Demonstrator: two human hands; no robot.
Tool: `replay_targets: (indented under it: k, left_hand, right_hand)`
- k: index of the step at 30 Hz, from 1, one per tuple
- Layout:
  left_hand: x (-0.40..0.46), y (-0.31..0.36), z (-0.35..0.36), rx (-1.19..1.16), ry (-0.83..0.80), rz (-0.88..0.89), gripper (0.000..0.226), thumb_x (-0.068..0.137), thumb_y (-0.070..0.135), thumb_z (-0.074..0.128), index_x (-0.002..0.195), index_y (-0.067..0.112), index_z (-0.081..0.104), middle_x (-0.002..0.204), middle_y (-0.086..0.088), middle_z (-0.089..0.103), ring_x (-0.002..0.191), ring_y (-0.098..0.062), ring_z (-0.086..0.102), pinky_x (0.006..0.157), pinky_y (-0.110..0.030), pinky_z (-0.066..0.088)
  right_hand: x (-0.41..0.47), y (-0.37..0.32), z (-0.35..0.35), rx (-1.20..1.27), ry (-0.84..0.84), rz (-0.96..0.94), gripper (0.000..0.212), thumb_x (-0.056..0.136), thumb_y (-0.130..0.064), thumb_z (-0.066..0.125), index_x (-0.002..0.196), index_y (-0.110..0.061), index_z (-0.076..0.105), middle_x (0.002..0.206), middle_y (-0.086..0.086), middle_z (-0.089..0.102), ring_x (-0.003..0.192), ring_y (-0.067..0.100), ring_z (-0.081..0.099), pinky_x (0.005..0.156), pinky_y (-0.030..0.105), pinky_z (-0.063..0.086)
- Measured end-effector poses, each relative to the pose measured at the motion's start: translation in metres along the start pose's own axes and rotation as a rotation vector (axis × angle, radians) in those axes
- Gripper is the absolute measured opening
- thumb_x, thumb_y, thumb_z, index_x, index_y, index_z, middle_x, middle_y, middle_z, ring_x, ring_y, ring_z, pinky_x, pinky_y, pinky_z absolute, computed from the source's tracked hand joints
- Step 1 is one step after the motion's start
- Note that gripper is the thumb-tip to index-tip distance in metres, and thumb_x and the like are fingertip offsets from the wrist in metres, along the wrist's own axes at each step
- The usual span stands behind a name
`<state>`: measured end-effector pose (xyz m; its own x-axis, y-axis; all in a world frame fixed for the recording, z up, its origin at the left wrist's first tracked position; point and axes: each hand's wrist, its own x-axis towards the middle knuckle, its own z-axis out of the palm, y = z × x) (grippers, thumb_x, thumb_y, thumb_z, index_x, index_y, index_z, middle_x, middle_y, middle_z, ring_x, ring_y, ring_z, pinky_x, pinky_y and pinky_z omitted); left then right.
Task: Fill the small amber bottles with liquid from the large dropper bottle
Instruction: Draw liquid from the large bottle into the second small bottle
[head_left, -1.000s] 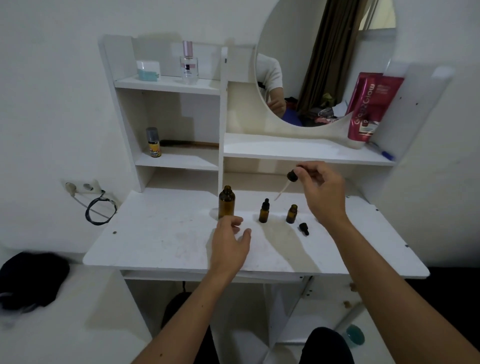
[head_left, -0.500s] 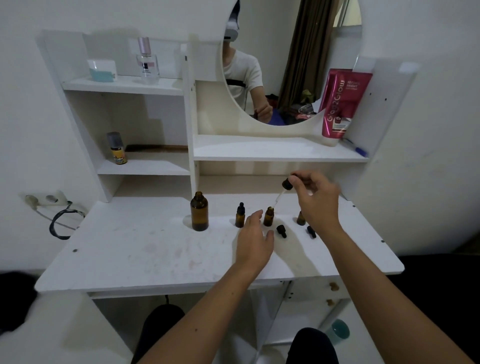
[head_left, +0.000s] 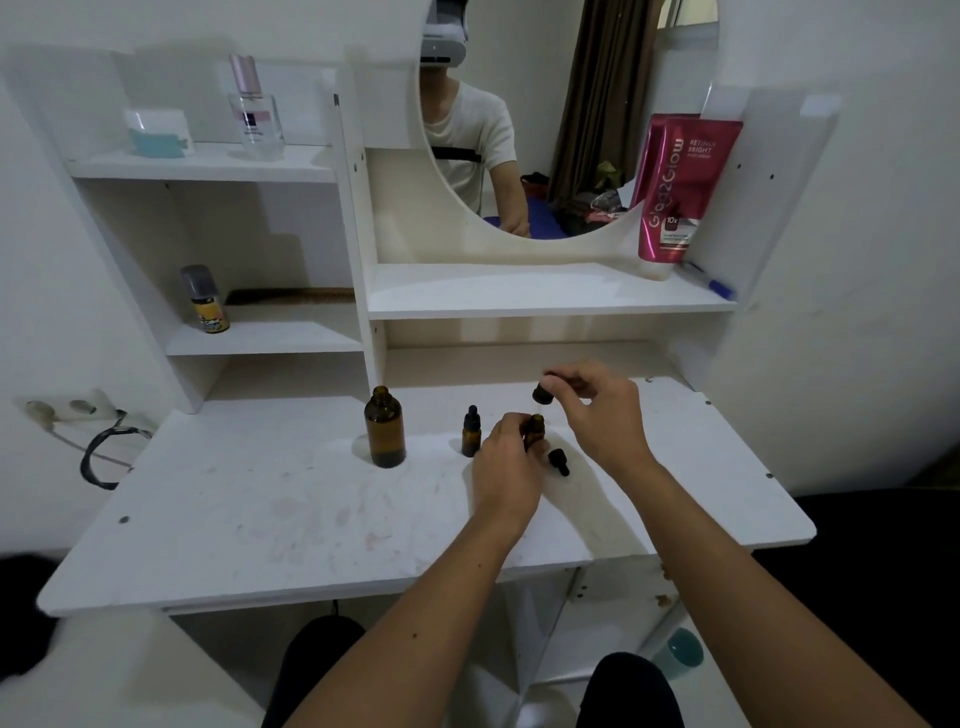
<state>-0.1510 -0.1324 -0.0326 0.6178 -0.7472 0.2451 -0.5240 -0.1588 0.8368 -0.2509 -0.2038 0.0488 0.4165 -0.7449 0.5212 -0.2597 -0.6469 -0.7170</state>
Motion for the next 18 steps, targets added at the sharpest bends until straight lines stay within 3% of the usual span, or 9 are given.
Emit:
replay_targets:
  k: [5, 10, 13, 18]
  left_hand:
    - [0.0024, -0.0016, 0.0009, -0.028, 0.002, 0.0, 0.023, 0.101, 0.018, 0.062, 0.124, 0.02, 0.062, 0.112, 0.009, 0.07, 0.103, -0.008, 0.067, 0.09, -0.028, 0.056]
    - [0.004, -0.0025, 0.0016, -0.006, 0.007, 0.012, 0.022, 0.102, 0.02, 0.061, 0.124, 0.02, 0.062, 0.116, 0.006, 0.07, 0.103, -0.011, 0.067, 0.09, -0.033, 0.058]
    - [0.0046, -0.0045, 0.0018, -0.004, 0.003, 0.021, 0.022, 0.102, 0.02, 0.06, 0.124, 0.02, 0.062, 0.116, 0.006, 0.07, 0.103, -0.012, 0.067, 0.09, -0.035, 0.059]
    - [0.0047, -0.0047, 0.0019, 0.0, 0.009, 0.025, 0.021, 0.102, 0.019, 0.06, 0.123, 0.019, 0.063, 0.116, 0.005, 0.07, 0.103, -0.014, 0.067, 0.09, -0.036, 0.059]
  right_hand:
    - [0.0024, -0.0005, -0.0005, -0.009, 0.017, 0.008, 0.01, 0.094, -0.006, 0.074, 0.088, -0.012, 0.079, 0.081, -0.015, 0.073, 0.078, -0.007, 0.068, 0.076, 0.003, 0.046]
    - [0.0039, -0.006, -0.0001, 0.022, 0.018, 0.004, 0.005, 0.096, -0.011, 0.072, 0.097, -0.013, 0.077, 0.087, -0.005, 0.077, 0.08, -0.008, 0.068, 0.078, 0.004, 0.047]
    - [0.0033, -0.007, 0.002, 0.025, -0.028, 0.003, 0.007, 0.096, -0.012, 0.073, 0.102, -0.012, 0.078, 0.087, -0.012, 0.074, 0.081, -0.01, 0.068, 0.078, 0.003, 0.048]
    - [0.0015, -0.0048, 0.0088, -0.003, 0.0, 0.018, 0.005, 0.095, -0.013, 0.074, 0.095, -0.012, 0.079, 0.087, -0.006, 0.077, 0.085, -0.002, 0.07, 0.078, 0.004, 0.047]
